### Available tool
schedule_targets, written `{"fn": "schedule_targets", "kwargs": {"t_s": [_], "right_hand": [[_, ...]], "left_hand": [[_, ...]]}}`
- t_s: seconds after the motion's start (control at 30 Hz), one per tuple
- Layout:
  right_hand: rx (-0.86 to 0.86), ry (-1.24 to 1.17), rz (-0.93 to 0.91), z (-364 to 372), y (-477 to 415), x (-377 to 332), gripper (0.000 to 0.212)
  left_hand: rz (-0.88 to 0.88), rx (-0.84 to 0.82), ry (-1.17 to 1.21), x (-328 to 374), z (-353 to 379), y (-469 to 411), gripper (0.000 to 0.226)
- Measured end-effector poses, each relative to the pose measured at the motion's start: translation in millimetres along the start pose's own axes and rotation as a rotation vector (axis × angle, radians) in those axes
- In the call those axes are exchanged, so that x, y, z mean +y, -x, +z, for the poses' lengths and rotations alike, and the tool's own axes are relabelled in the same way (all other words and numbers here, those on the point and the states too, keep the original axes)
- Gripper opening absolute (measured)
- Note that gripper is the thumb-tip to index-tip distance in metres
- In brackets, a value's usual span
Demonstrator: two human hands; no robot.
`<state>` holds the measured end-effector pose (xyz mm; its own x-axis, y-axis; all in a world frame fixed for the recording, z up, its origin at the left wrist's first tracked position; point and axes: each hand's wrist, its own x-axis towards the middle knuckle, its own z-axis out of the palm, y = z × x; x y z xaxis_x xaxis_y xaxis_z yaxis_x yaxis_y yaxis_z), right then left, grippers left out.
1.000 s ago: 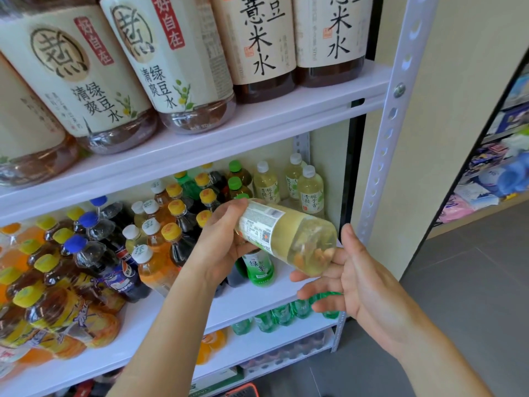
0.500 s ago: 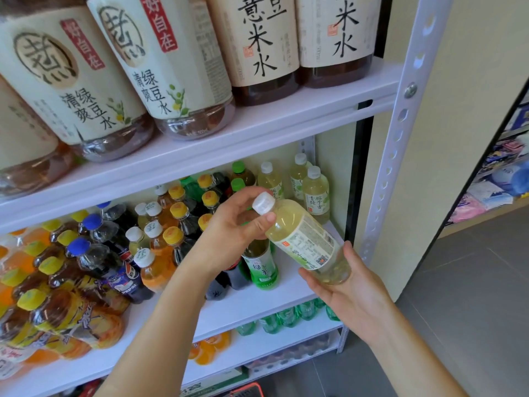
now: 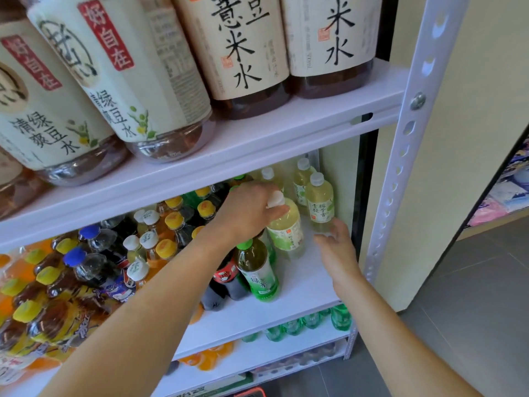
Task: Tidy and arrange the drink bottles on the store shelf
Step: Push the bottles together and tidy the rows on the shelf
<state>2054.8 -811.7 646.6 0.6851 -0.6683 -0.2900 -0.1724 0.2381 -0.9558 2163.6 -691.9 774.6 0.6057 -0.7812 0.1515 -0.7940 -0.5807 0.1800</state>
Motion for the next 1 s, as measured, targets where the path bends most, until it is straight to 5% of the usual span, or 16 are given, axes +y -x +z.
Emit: {"fn": "schedule_targets", "kwargs": {"t_s": [0.33, 0.53, 1.0], "right_hand": [[0.215, 0.345, -0.366, 31, -63, -23, 0.077], [0.245, 0.478, -0.334, 29, -91, -25, 0.092], [0.149, 0.256, -0.472, 27, -41, 5, 0.062]], "left_hand": [[-0.197, -0.197, -0.468, -16, 45, -56, 0.027], [-0.247, -0.2, -0.522, -20, 55, -68, 0.031], [-0.289, -0.111, -0.51, -26, 54, -75, 0.037]]}}
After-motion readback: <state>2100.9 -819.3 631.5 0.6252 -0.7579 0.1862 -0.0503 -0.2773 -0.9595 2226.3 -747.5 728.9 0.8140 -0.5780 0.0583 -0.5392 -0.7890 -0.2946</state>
